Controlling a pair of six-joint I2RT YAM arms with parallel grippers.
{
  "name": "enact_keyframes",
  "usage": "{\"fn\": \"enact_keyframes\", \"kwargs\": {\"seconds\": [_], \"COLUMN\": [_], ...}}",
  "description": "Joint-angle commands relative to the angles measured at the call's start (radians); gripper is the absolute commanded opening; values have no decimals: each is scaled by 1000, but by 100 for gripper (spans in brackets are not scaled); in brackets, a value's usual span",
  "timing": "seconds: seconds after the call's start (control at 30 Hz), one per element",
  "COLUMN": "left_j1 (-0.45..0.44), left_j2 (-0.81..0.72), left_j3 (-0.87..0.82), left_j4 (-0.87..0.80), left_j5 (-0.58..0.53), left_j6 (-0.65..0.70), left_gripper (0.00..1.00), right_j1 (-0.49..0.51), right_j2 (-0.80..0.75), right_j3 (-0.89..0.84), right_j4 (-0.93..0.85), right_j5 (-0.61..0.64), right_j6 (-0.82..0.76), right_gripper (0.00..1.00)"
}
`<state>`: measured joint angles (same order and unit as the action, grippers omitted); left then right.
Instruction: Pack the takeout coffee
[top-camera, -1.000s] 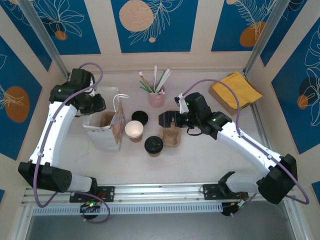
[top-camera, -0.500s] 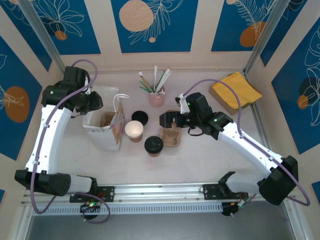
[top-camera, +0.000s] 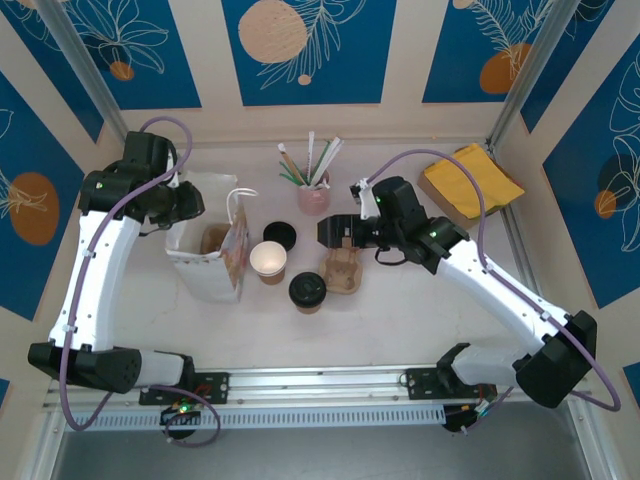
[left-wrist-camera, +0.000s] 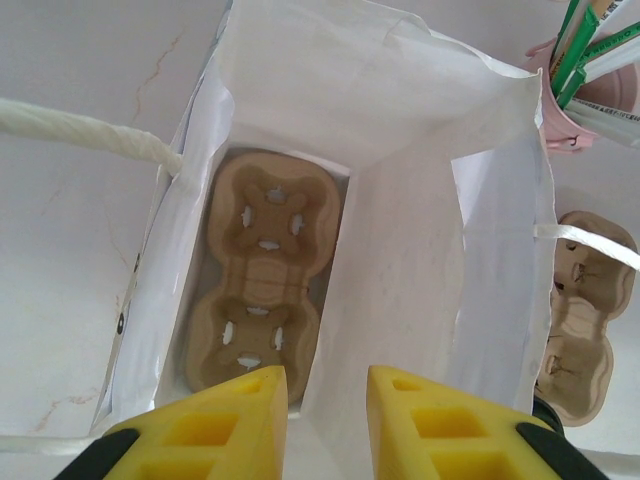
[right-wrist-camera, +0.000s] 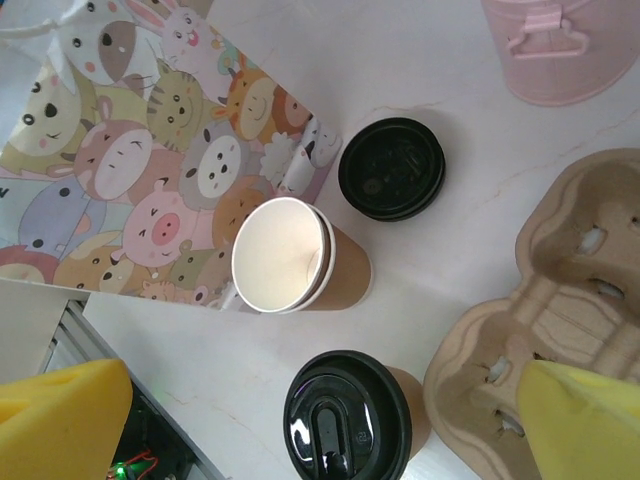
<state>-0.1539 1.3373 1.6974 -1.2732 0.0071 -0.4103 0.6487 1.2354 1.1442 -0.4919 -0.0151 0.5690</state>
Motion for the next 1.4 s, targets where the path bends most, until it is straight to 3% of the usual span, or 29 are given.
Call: {"fn": "enact_keyframes", "kwargs": {"seconds": [0.0,0.4,0.9,1.37], "left_j1": [-3,-24,-28,-29], "left_j2": [4,32,38,-5], "left_j3": [26,10,62,72], "left_j4": [-18,-9,-20,-41], "left_j5": [7,6,-68,-37], "left_j6": [19,15,39,9], "left_gripper": [26,27,27,29], "right_j1": [14,70,65,62], "right_j2": [29,126,137,111], "right_j3": [52,188,237,224], "right_j4": [-43,-124,-152,-162], "right_j5": [38,110,49,27], "right_j6": [34,51,11,4], "right_gripper": [99,99,99,99]}}
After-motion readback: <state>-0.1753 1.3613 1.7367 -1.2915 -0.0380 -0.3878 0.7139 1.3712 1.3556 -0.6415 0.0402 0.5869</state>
